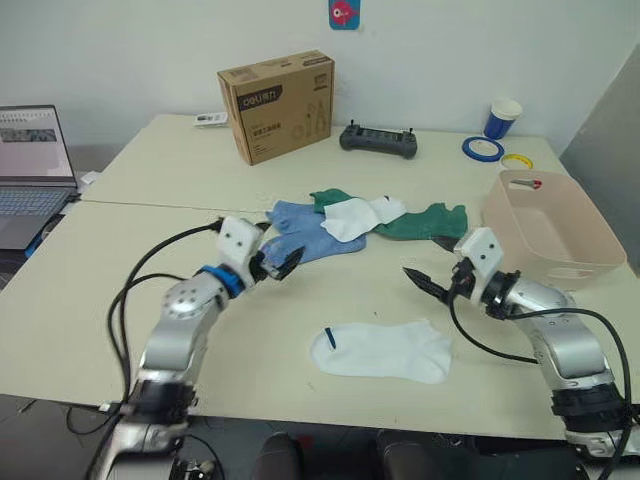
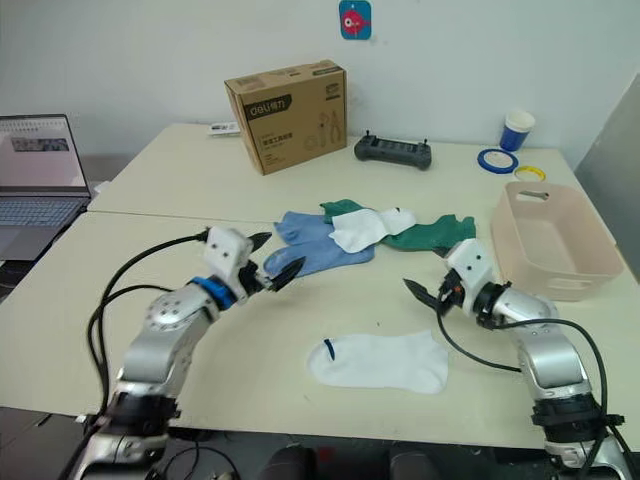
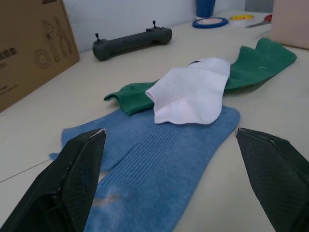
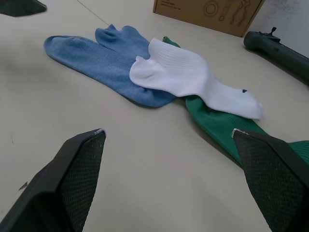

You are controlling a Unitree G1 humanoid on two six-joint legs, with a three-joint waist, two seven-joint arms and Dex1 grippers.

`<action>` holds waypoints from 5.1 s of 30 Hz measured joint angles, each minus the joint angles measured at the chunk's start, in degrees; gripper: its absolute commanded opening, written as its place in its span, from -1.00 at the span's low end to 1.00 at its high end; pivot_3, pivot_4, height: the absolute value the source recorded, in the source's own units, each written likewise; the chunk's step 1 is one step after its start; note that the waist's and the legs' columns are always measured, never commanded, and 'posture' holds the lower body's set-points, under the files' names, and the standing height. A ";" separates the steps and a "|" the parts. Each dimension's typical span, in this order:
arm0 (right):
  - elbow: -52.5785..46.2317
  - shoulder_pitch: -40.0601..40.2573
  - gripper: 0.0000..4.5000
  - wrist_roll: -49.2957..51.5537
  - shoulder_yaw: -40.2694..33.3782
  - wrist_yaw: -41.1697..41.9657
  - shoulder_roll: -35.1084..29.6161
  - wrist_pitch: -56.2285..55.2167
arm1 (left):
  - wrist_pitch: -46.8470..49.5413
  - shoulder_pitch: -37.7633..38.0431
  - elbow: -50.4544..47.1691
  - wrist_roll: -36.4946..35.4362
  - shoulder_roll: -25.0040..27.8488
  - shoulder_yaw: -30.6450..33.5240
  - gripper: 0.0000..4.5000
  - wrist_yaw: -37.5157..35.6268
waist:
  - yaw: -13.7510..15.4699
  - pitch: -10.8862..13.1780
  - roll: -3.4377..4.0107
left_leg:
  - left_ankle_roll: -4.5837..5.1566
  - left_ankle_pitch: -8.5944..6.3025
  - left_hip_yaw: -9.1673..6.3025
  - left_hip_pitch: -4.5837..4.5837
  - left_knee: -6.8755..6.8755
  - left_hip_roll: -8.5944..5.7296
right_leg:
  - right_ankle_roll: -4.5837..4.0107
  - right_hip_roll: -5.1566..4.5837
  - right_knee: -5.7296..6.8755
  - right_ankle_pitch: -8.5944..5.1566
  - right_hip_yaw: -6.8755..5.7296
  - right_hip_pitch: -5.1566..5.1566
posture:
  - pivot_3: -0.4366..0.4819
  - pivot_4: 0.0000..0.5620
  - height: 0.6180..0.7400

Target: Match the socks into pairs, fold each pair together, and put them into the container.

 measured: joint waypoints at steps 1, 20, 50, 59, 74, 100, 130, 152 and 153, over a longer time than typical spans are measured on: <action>-0.62 -0.72 1.00 -0.04 0.24 -0.68 0.81 0.85 | -1.30 -2.73 4.33 1.27 -0.64 -1.20 0.98 -0.11 | 0.02 0.00 0.00 | 0.00 0.00 -0.03 -0.04 0.00 0.02 | -0.01 0.05 0.00 0.00 0.00 -0.04 | -0.05 -0.47 1.00; -8.85 5.87 1.00 -1.15 -1.94 -8.42 1.86 5.00 | -24.86 -30.24 55.76 14.32 -6.98 -7.94 0.98 -4.29 | -0.06 0.02 -0.03 | 0.02 -0.01 0.01 -0.31 0.00 -0.02 | 0.26 0.07 0.03 -0.14 0.04 -0.29 | -0.05 -0.47 1.00; -13.24 5.89 1.00 -1.01 -2.80 -11.24 2.81 9.99 | -28.90 -35.99 64.33 18.46 -9.33 -7.02 -1.00 -0.84 | -0.02 0.02 -0.04 | 0.01 0.00 -0.01 -0.42 0.01 -0.02 | 0.27 0.07 0.03 -0.13 0.02 -0.37 | -0.05 -0.47 1.00; -13.05 6.38 1.00 -1.03 -2.94 -10.36 2.16 9.85 | -36.50 -25.81 47.45 17.26 -5.49 -7.90 -1.00 -12.94 | -0.18 0.01 -0.03 | 0.01 0.00 0.03 -0.43 -0.02 0.02 | 0.01 0.08 0.08 0.02 0.06 -0.46 | -0.05 -0.47 1.00; -4.59 1.94 1.00 -1.13 -1.43 -4.15 0.85 6.00 | -21.18 9.99 -11.58 3.66 17.19 -7.76 -1.00 -32.82 | -0.14 0.00 0.01 | 0.01 0.01 0.11 -0.49 0.07 0.10 | 0.00 0.01 0.12 0.02 0.08 -0.54 | -0.05 -0.47 1.00; 21.86 -18.66 0.44 -2.97 12.60 4.35 11.17 16.88 | -24.28 21.53 -16.21 5.55 22.39 -6.06 -1.00 -27.47 | -0.44 0.03 0.08 | 0.02 0.01 0.28 -0.54 0.02 0.19 | -0.22 0.03 0.16 0.13 0.14 -0.80 | -0.05 -0.47 1.00; 7.27 -19.09 -0.99 6.29 7.75 4.32 6.34 33.68 | -9.05 4.88 -26.53 -6.33 16.01 -17.80 -1.00 -36.75 | -1.00 0.03 0.08 | 0.04 0.02 0.13 -0.67 0.24 0.20 | 0.09 0.22 0.18 0.09 0.14 -0.79 | -0.05 -0.47 1.00; 14.79 -19.51 0.30 6.63 7.56 11.36 2.83 28.55 | 16.55 -7.32 -16.80 -8.98 9.57 -24.04 0.56 -40.72 | -1.30 0.05 0.09 | 0.06 0.01 -0.14 -0.83 0.24 0.21 | -0.16 0.30 0.20 0.21 0.05 -0.89 | -0.05 -0.47 1.00; 12.97 -19.27 0.45 7.56 5.88 11.19 1.94 29.73 | 18.90 -7.32 -17.62 -10.58 10.55 -21.94 0.70 -40.53 | -1.31 0.05 0.10 | 0.06 0.01 -0.14 -0.83 0.23 0.21 | -0.15 0.30 0.20 0.21 0.04 -0.89 | -0.05 -0.47 1.00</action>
